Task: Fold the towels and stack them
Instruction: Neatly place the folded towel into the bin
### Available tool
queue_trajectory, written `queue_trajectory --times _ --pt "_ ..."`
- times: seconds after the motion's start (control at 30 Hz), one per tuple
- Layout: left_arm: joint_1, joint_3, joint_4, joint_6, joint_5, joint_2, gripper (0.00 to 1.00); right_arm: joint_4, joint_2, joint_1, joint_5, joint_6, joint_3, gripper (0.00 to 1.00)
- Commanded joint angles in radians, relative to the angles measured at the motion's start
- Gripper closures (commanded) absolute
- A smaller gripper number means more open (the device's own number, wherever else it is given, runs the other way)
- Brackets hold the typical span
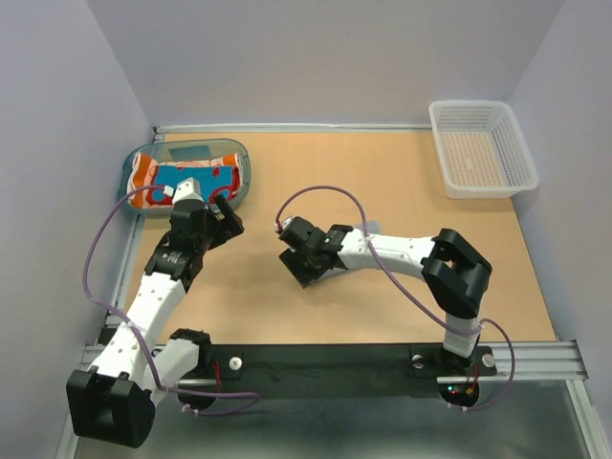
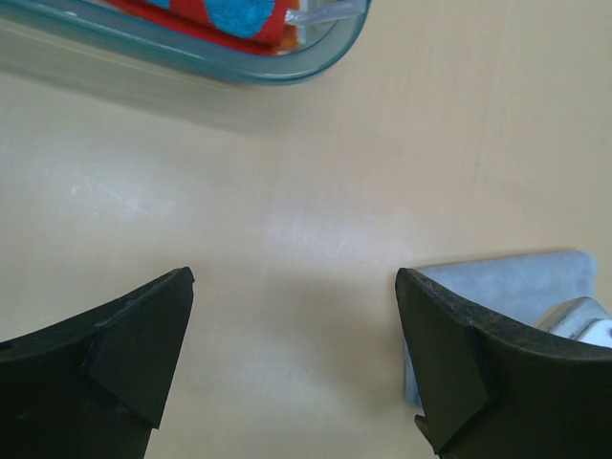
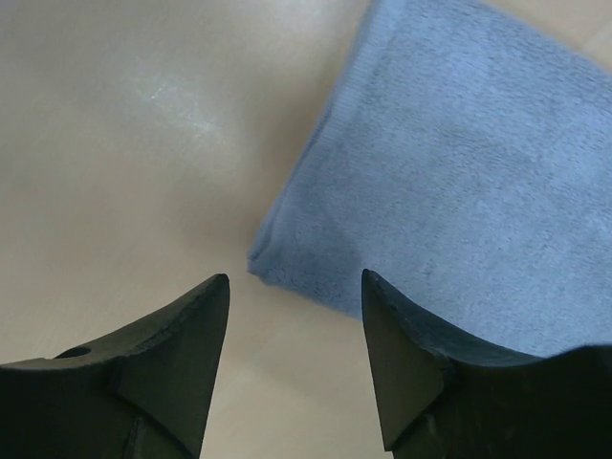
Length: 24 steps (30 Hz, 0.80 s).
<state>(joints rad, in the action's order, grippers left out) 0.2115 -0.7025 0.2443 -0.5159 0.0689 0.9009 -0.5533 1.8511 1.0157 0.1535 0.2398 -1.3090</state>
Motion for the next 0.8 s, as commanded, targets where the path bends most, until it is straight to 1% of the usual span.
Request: queue_trajectory --times 0.0,0.1,0.13,0.27,0.53,0.6,0.7,0.73,0.77 --pt "-0.014 0.043 0.006 0.071 0.061 -0.003 0.01 -0.065 0.033 0.038 0.075 0.009 -0.094 0.41" --pt "-0.015 0.064 -0.013 0.079 0.068 -0.010 0.01 -0.080 0.072 0.057 0.096 0.007 -0.125 0.43" --pt "-0.017 0.072 -0.017 0.079 0.068 -0.008 0.01 -0.088 0.091 0.061 0.101 0.006 -0.139 0.45" --pt "-0.020 0.074 -0.033 0.082 0.065 -0.005 0.01 -0.105 0.132 0.064 0.113 0.009 -0.161 0.45" --pt "-0.027 0.074 -0.036 0.080 0.057 0.003 0.01 -0.129 0.203 0.077 0.127 0.032 -0.119 0.46" --pt "-0.031 0.075 -0.037 0.079 0.055 0.006 0.01 -0.132 0.212 0.077 0.135 0.039 -0.105 0.48" --pt "-0.032 0.078 -0.040 0.076 0.043 0.009 0.02 -0.132 0.224 0.077 0.161 0.044 -0.092 0.68" --pt "-0.032 0.078 -0.042 0.070 0.042 0.013 0.02 -0.132 0.221 0.077 0.184 0.044 -0.091 0.81" --pt "-0.032 0.078 -0.043 0.068 0.039 0.018 0.02 -0.132 0.220 0.077 0.193 0.043 -0.095 0.86"
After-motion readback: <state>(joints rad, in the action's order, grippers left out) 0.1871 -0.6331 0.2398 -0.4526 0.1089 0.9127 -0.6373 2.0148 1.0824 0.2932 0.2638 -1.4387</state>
